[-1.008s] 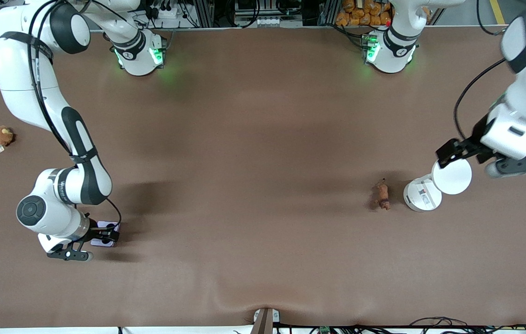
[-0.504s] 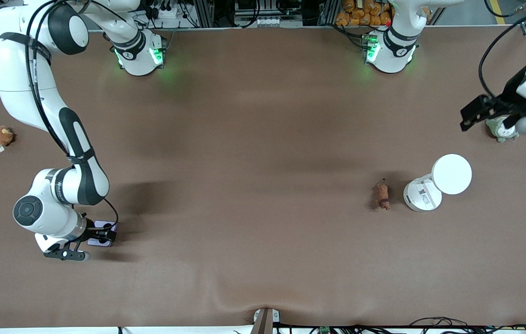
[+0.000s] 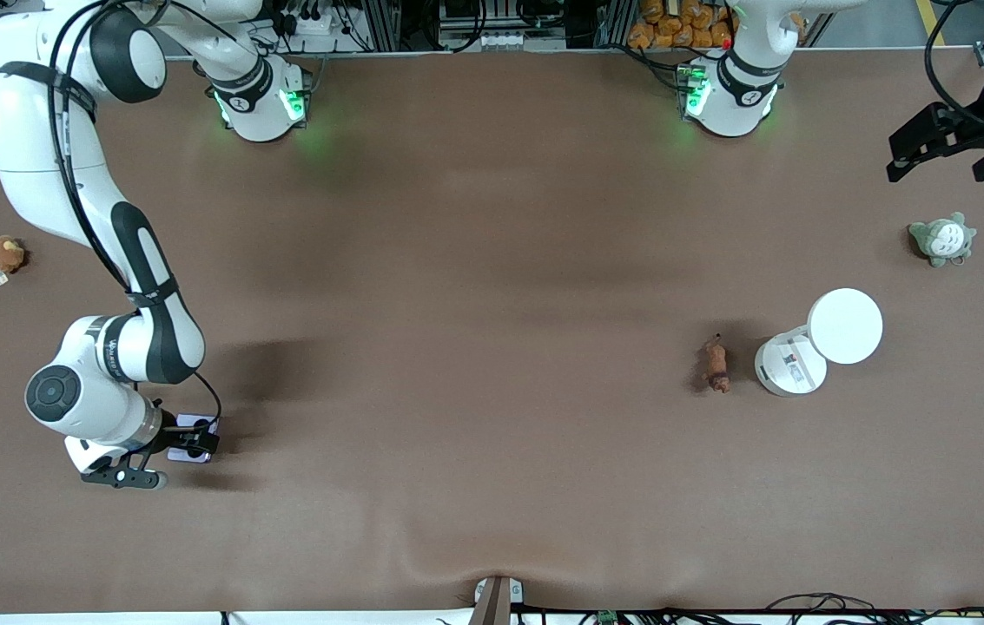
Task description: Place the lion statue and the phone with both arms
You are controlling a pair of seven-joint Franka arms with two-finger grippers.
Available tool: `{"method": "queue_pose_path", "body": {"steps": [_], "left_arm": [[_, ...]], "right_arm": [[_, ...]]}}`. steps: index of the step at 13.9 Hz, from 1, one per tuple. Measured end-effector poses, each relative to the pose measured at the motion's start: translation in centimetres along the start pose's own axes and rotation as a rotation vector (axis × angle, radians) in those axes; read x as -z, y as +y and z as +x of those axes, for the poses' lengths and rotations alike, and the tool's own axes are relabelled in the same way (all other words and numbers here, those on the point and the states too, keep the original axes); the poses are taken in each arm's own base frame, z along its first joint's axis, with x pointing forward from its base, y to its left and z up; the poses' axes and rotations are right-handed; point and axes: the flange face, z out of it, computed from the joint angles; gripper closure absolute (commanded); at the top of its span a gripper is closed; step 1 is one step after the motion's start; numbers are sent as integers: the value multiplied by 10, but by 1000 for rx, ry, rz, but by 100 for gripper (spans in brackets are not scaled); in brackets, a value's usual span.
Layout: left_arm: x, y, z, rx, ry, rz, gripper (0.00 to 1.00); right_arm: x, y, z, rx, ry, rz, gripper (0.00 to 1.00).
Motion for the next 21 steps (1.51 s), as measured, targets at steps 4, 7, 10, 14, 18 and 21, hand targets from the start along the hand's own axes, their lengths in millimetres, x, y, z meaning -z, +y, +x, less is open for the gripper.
{"method": "queue_pose_path", "body": {"steps": [4, 7, 10, 14, 18, 21], "left_arm": [[-15, -19, 19, -60, -11, -4, 0], [-22, -21, 26, -62, -21, -6, 0], [-24, -24, 28, -56, -21, -6, 0], [-24, -25, 28, -55, -18, -6, 0], [-25, -26, 29, -41, -17, -6, 0], [-24, -32, 30, -28, -7, -12, 0]], "right_arm": [[3, -1, 2, 1, 10, 2, 0], [4, -5, 1, 10, 6, 5, 0], [9, -7, -5, 26, -5, 7, 0], [38, -8, -17, 33, -1, 6, 0], [85, -16, -24, 48, 26, 7, 0], [139, -28, -27, 67, 27, 6, 0]]}}
